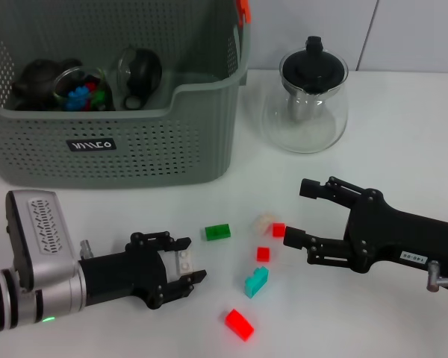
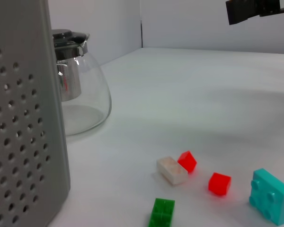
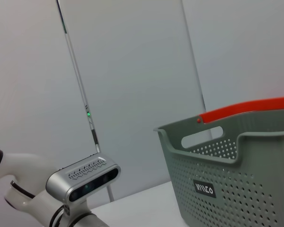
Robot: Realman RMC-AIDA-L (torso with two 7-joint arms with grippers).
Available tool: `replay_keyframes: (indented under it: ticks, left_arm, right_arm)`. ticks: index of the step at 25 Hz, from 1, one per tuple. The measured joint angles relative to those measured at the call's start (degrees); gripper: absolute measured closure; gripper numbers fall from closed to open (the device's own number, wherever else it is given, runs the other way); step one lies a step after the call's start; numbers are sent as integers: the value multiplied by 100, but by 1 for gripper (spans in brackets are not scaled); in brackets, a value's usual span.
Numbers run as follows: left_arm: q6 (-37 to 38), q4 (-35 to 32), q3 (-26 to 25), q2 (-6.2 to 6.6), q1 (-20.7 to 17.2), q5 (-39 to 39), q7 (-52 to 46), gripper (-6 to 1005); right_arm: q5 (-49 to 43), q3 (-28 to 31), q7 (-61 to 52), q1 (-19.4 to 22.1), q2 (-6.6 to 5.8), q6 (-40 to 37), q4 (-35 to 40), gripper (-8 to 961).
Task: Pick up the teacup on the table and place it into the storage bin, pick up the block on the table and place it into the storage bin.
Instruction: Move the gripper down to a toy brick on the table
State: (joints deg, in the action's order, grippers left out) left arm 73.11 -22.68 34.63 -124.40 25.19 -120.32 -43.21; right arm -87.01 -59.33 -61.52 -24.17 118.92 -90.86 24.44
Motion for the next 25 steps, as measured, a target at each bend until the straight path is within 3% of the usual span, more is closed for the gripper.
replay_keyframes:
  ticks: [25]
  left_arm:
    - [37,-70,-1,12,-103,1,17,449]
  right_arm:
    - [0,0,0,9,-27,-4,-1,11]
